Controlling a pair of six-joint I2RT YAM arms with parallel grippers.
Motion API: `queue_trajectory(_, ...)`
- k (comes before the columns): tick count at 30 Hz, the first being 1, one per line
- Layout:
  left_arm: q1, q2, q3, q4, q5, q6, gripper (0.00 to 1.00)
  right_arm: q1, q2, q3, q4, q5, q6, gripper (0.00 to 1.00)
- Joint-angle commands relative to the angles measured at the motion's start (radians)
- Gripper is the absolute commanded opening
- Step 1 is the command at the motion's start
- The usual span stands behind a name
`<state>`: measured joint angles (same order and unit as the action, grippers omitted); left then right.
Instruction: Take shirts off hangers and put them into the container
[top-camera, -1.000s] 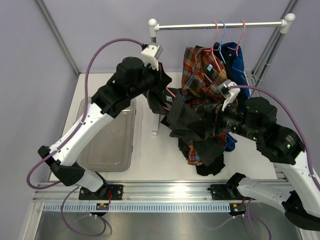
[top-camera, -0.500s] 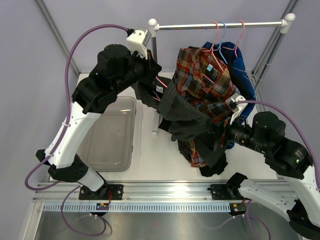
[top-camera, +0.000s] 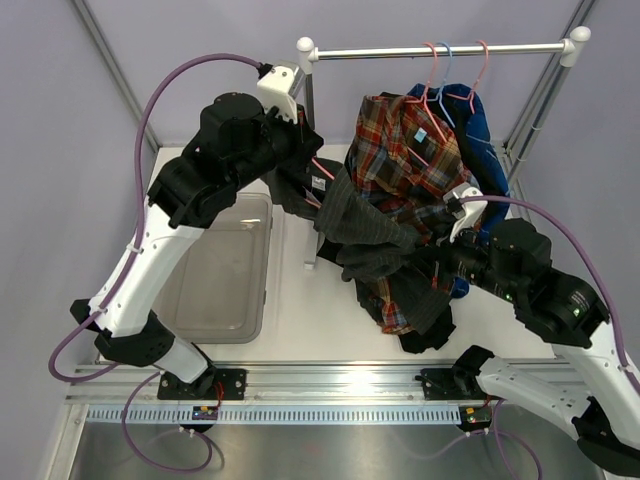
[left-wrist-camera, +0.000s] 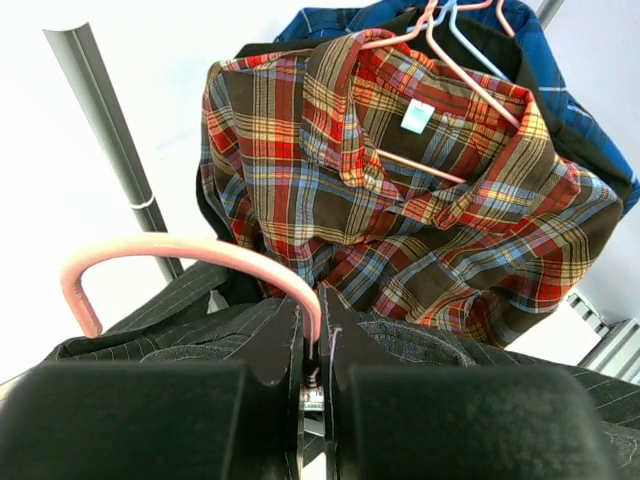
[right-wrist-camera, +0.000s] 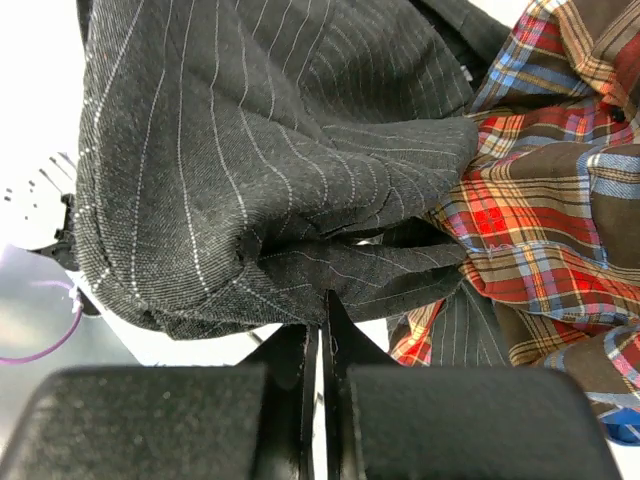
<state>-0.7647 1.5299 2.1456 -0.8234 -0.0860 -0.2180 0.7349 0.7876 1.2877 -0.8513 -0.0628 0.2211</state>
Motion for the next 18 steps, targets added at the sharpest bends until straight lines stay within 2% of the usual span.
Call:
queue_trajectory(1,0.007,-0.051,-0.012,0.078,-0.014,0.003,0.00,0.000,-0.017,0.007,0.041,0.058,-0.003,0.00)
queue_trajectory(9,0.044,-0.071,-0.050,0.118,-0.237,0.072,0.00,0.000,-0.126,0.070,-0.084,0.139,0.058,0.00)
queue_trajectory(13,0.148,-0.071,-0.029,0.150,-0.250,0.075,0.00,0.000,-0.194,0.094,-0.159,0.149,0.083,0.00)
queue_trajectory(18,0.202,-0.077,0.008,0.164,-0.282,0.094,0.00,0.000,-0.292,0.140,-0.276,0.230,0.127,0.00)
